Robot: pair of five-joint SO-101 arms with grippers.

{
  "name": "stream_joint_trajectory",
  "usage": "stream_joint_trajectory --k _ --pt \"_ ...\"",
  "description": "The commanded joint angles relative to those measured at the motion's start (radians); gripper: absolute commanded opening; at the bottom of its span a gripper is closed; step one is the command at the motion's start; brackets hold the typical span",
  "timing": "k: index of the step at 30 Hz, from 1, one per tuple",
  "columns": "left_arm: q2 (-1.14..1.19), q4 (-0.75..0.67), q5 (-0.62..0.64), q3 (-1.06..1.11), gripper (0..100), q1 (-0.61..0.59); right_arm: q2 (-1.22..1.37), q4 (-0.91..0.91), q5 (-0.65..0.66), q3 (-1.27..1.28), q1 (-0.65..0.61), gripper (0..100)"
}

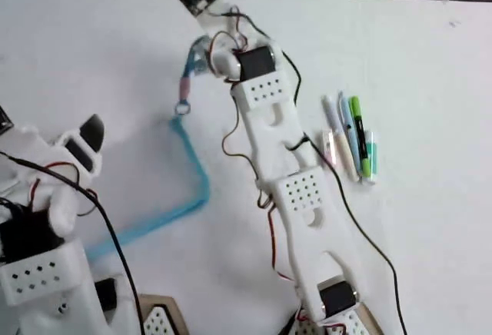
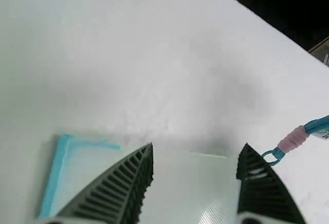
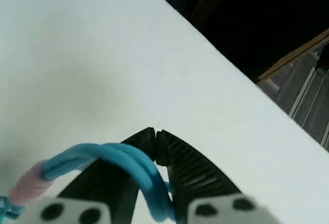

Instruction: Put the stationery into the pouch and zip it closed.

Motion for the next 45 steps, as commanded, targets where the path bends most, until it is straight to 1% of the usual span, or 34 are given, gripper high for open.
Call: stream_joint_trajectory --k 1,4,7,10,13,17,19,22,24,26,32,36,39,45 --pt "0.001 0.020 0.002 -0.121 28 0.005 -0.189 -0.012 -0.009 -0.055 -0.024 1.6" --pt "0.002 0.034 -0.021 -0.180 28 0.005 -0.297 -0.053 -0.011 -0.052 -0.038 1.6" --pt "0.004 0.029 -0.020 -0.198 32 0.002 -0.400 -0.076 -0.011 -0.052 -0.048 1.6" --pt "0.004 0.023 -0.021 -0.201 33 -0.048 -0.510 -0.082 -0.012 -0.051 -0.062 1.6" --pt "0.004 0.026 -0.028 -0.265 29 -0.097 -0.608 -0.082 -0.012 -0.051 -0.084 1.6" --pt "0.004 0.025 -0.035 -0.379 16 -0.110 -0.733 -0.081 -0.012 -0.048 -0.127 1.6" --pt "0.004 0.025 -0.118 -0.445 12 -0.104 -0.785 -0.082 -0.005 -0.046 -0.157 1.6" --pt "0.004 0.026 -0.290 -0.546 8 -0.104 -0.835 -0.082 -0.003 -0.044 -0.189 1.6" --pt "0.004 0.034 -0.356 -0.595 8 -0.104 -0.840 -0.065 -0.002 -0.043 -0.193 1.6" --pt "0.004 0.060 -0.354 -0.632 8 -0.104 -0.837 -0.005 -0.009 -0.021 -0.194 1.7" --pt "0.005 0.175 -0.361 -0.634 8 -0.104 -0.742 0.162 -0.014 0.087 -0.202 1.7" --pt "0.005 0.204 -0.361 -0.634 8 -0.104 -0.633 0.191 -0.014 0.091 -0.197 1.7" --pt "0.005 0.209 -0.361 -0.631 8 -0.104 -0.575 0.209 -0.014 0.089 -0.165 1.7" --pt "0.085 0.201 -0.361 -0.583 17 -0.104 -0.559 0.329 -0.005 0.005 -0.136 1.7"
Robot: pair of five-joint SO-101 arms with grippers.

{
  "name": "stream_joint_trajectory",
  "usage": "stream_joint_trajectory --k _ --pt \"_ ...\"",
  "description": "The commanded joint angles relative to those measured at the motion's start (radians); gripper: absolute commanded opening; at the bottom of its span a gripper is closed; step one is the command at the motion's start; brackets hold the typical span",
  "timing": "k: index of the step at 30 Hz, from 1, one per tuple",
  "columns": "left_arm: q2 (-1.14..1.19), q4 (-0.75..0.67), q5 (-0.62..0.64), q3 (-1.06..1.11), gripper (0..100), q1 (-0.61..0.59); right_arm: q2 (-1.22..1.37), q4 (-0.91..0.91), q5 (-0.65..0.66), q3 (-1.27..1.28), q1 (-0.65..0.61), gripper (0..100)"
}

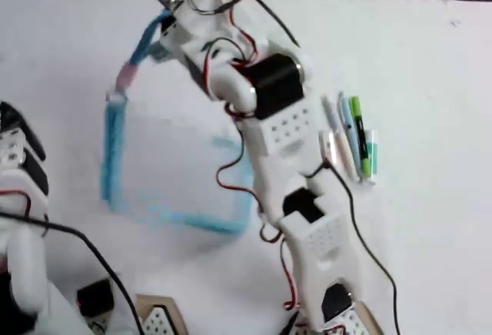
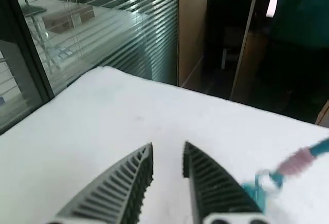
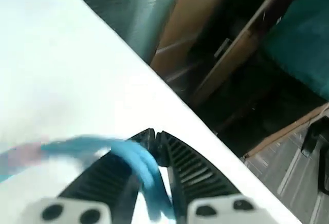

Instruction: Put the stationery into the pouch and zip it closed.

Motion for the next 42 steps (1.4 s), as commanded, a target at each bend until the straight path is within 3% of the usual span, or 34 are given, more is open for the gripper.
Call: stream_joint_trajectory --k 1,6,12,16,21,27,33,42 --pt "0.079 -0.011 -0.005 -0.011 17 -0.005 -0.013 0.082 0.003 -0.091 0.024 1.7" --pt "0.240 -0.081 -0.005 -0.123 17 -0.005 -0.047 0.206 0.003 -0.124 0.035 1.7" --pt "0.412 0.031 -0.006 -0.311 17 0.012 -0.151 0.209 0.003 -0.123 0.068 1.7" --pt "0.432 0.167 -0.006 -0.379 17 0.130 -0.222 0.160 -0.005 -0.123 0.061 1.7" --pt "0.438 0.258 -0.006 -0.381 17 0.285 -0.288 -0.031 -0.005 -0.123 0.061 1.7" --pt "0.429 0.265 -0.002 -0.440 17 0.223 -0.297 -0.291 -0.005 -0.121 0.058 1.7" --pt "0.429 0.321 -0.011 -0.621 17 0.156 -0.306 -0.463 -0.005 -0.120 -0.027 1.7" --pt "0.430 0.367 -0.101 -0.684 17 0.111 -0.275 -0.417 -0.005 -0.074 -0.147 1.7"
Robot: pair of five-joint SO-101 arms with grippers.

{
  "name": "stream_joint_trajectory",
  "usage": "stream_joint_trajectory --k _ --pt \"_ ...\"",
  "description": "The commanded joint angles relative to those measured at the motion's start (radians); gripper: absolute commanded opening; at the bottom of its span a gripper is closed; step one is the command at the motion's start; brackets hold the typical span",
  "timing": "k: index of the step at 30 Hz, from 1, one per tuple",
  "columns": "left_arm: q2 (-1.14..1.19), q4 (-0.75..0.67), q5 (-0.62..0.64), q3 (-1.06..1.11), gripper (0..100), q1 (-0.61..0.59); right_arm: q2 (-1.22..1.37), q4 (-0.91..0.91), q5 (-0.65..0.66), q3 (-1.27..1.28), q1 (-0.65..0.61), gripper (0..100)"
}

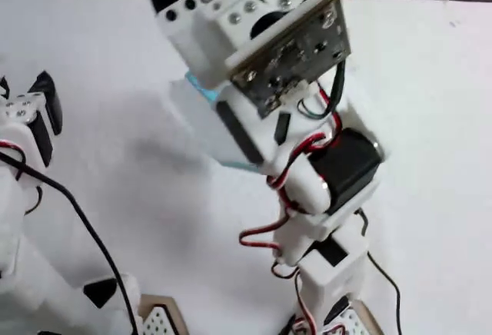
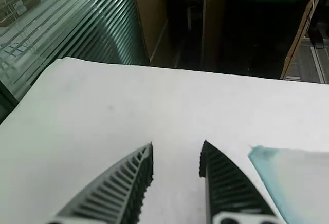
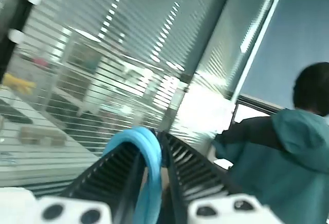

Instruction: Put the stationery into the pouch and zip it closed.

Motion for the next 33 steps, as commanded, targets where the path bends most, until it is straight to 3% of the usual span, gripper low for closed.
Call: stream_joint_trajectory --k 1,6,15,20,23,25,28,33 --pt "-0.002 0.003 -0.009 -0.021 17 -0.042 0.002 0.087 -0.005 0.043 -0.012 1.7" --pt "-0.002 0.002 -0.012 -0.021 17 -0.082 0.128 0.283 -0.006 0.144 0.013 1.7" --pt "-0.001 0.002 -0.015 -0.021 17 -0.177 0.302 0.282 -0.008 0.034 0.143 1.7" --pt "-0.002 0.018 -0.160 -0.021 17 -0.205 0.337 0.323 -0.008 -0.028 0.150 1.7" --pt "-0.004 0.018 -0.172 0.028 17 -0.277 0.337 0.328 -0.008 -0.028 0.145 1.7" --pt "-0.004 0.020 -0.095 0.077 17 -0.348 0.337 0.328 -0.008 -0.028 0.145 1.7" --pt "-0.010 0.021 0.153 0.163 17 -0.521 0.344 0.329 -0.008 -0.026 0.147 1.7" --pt "-0.091 0.023 0.086 0.258 17 -0.530 0.348 0.329 -0.008 -0.021 0.151 1.7"
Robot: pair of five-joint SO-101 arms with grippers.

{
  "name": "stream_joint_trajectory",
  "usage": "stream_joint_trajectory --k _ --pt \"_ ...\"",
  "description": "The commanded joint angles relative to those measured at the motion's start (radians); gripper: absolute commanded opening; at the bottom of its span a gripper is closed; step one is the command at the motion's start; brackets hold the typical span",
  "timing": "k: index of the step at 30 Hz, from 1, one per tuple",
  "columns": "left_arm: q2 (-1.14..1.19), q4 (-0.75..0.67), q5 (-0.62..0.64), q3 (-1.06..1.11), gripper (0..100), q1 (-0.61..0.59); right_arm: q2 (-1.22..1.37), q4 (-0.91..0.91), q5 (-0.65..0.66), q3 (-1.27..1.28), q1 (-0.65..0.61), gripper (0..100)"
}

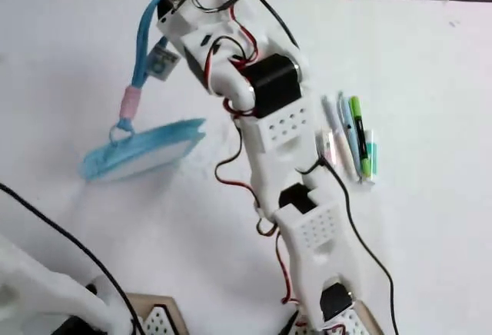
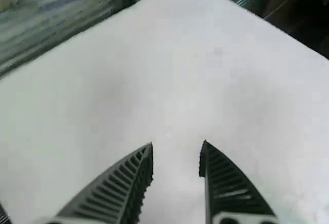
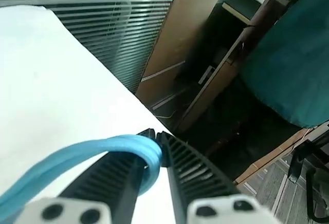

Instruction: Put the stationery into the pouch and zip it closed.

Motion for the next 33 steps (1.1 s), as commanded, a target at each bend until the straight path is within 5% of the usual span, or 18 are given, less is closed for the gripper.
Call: stream_joint_trajectory --k 1,8,12,19,26,33 --pt "-0.104 0.005 -0.041 0.061 17 0.028 -0.004 0.005 -0.008 -0.023 0.013 1.7" --pt "-0.432 0.005 -0.094 0.221 19 0.358 0.077 0.004 -0.006 -0.029 0.015 1.7" --pt "-0.552 0.005 0.009 0.342 28 0.484 0.094 0.002 -0.006 -0.029 0.016 1.7" --pt "-0.539 0.003 0.080 0.462 29 0.496 0.111 0.002 -0.006 -0.029 0.051 1.7" --pt "-0.456 0.000 0.012 0.470 18 0.498 0.111 -0.001 -0.006 -0.029 0.073 1.7" --pt "-0.344 -0.017 0.008 0.453 18 0.498 0.111 -0.001 -0.006 -0.029 0.071 1.7"
